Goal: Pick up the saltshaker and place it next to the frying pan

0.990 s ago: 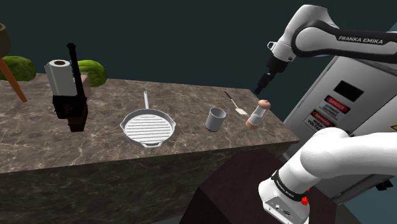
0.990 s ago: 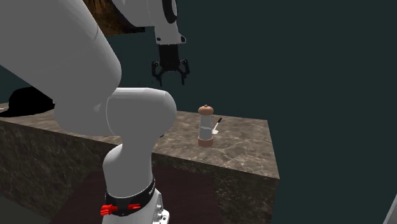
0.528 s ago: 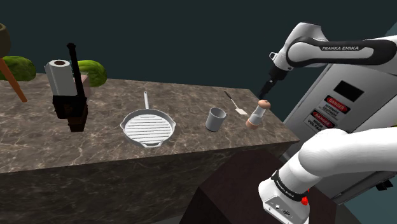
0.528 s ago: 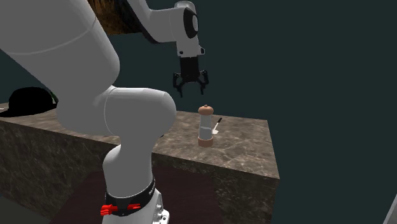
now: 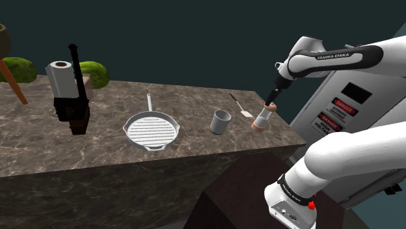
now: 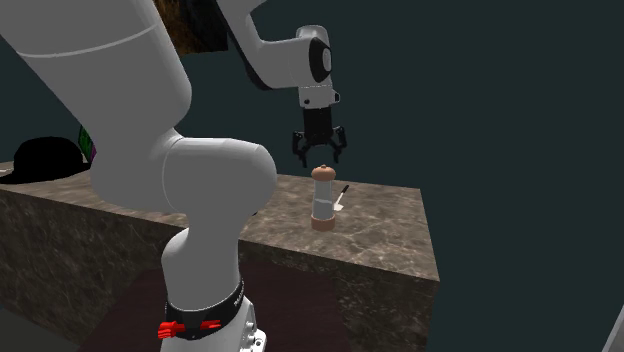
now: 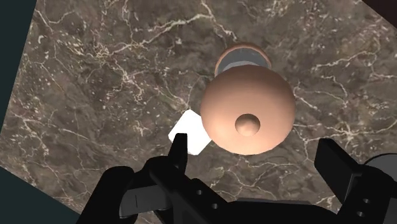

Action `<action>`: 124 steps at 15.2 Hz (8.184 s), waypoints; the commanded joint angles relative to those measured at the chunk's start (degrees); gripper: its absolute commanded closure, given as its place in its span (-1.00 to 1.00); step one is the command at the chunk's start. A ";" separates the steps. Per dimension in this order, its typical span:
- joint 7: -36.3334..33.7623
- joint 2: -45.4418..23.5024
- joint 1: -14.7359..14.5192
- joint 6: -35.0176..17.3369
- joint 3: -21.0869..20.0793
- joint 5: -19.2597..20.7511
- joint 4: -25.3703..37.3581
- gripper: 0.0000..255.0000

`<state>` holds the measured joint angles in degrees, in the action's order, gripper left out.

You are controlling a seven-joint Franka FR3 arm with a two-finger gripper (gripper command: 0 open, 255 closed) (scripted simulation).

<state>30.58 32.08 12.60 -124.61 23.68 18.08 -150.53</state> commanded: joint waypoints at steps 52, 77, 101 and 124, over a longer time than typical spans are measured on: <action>1.81 3.53 -1.12 21.30 -3.81 -3.31 17.90 1.00; -4.01 -3.80 -4.78 34.04 -10.83 -8.34 36.76 1.00; -29.00 -38.65 -15.36 38.45 -26.74 -12.49 73.41 1.00; -32.31 -39.71 -16.38 23.39 -27.51 -12.16 59.16 1.00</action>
<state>-1.67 -8.01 -3.80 -100.18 -3.85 5.93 -90.00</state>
